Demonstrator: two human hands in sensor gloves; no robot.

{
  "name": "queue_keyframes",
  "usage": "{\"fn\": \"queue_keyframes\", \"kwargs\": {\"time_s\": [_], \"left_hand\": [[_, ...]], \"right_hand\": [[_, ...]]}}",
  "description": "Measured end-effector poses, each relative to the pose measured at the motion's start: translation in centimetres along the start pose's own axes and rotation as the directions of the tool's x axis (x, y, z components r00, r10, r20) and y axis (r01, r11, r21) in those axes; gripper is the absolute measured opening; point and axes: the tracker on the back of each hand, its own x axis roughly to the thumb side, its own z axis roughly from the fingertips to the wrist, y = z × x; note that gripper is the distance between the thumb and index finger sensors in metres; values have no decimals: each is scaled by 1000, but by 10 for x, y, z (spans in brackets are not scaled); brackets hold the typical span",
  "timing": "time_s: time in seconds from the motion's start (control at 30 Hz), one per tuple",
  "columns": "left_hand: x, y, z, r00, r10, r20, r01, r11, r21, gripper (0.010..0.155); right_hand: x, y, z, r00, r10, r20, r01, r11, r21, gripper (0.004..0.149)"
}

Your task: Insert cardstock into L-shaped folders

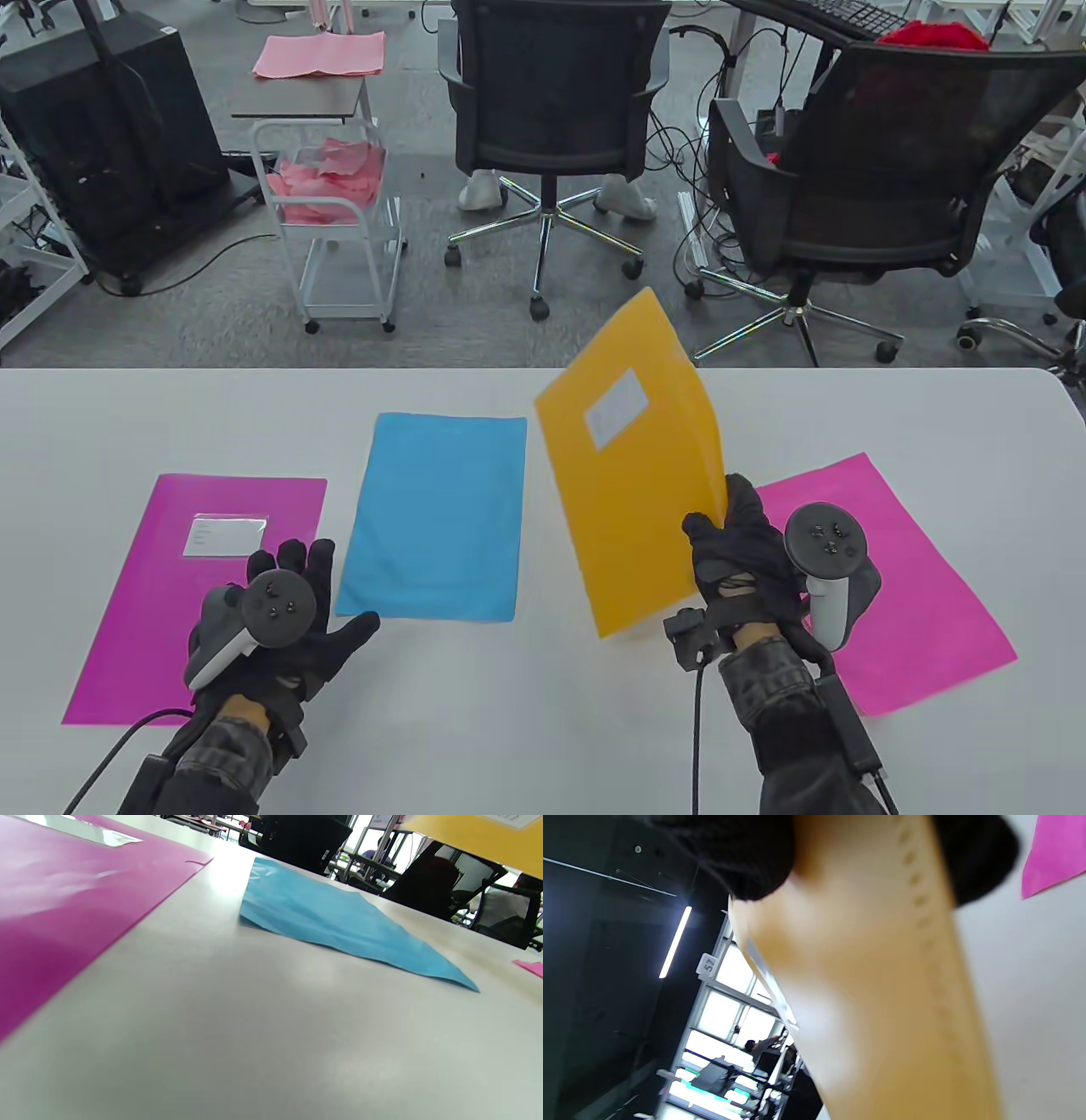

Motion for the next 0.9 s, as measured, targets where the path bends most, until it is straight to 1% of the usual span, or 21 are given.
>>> {"fn": "queue_keyframes", "kwargs": {"time_s": [0.07,0.1,0.13,0.17,0.2,0.23,0.27,0.3,0.33,0.37,0.4,0.47,0.5,0.6,0.63,0.7,0.8,0.83,0.9], "left_hand": [[4,2,2,1000,26,17,-27,998,55,97],[6,2,3,998,53,21,-55,994,98,96],[6,3,4,997,73,26,-75,990,120,94],[7,3,4,994,106,34,-110,983,146,93],[7,3,5,991,128,39,-133,978,158,92],[6,2,5,985,164,47,-170,970,176,91],[6,1,5,981,185,54,-192,965,179,90],[6,0,5,977,207,57,-213,961,174,90],[6,-3,4,975,215,62,-222,962,156,89],[7,-5,4,975,211,67,-219,966,140,89],[9,-8,3,976,199,86,-207,973,101,89],[13,-13,2,976,184,113,-190,981,44,89],[16,-17,1,974,182,138,-184,983,3,89],[24,-23,-2,966,192,173,-181,980,-78,82],[27,-26,-2,968,190,166,-172,978,-119,82],[31,-31,-3,970,167,177,-134,973,-187,82],[35,-37,-3,980,111,166,-66,964,-256,84],[36,-37,-3,982,93,165,-48,965,-258,84],[38,-36,-3,982,62,177,-24,977,-214,85]], "right_hand": [[-4,11,-1,1000,-10,-10,11,987,163,73],[-9,20,-1,999,33,-25,-26,965,261,72],[-14,26,0,998,67,-18,-58,945,323,71],[-23,35,1,994,107,16,-105,910,401,71],[-29,41,2,992,123,31,-124,886,448,70],[-40,51,4,989,137,50,-143,840,523,70],[-47,56,5,988,141,54,-147,813,564,69],[-57,63,7,987,154,47,-150,767,624,69],[-64,71,9,988,152,14,-118,702,703,68],[-66,75,11,985,173,6,-119,654,747,68],[-67,80,12,980,193,40,-153,614,775,67],[-65,87,14,964,249,91,-226,594,772,67],[-64,92,15,953,276,124,-266,571,776,66],[-65,101,18,943,291,160,-296,518,803,66],[-66,103,19,943,283,173,-301,514,803,66],[-65,104,19,941,283,183,-313,529,789,66],[-62,101,20,939,277,203,-329,557,763,65],[-61,101,21,938,279,206,-333,558,760,65],[-59,100,22,926,307,220,-363,567,739,65]]}}
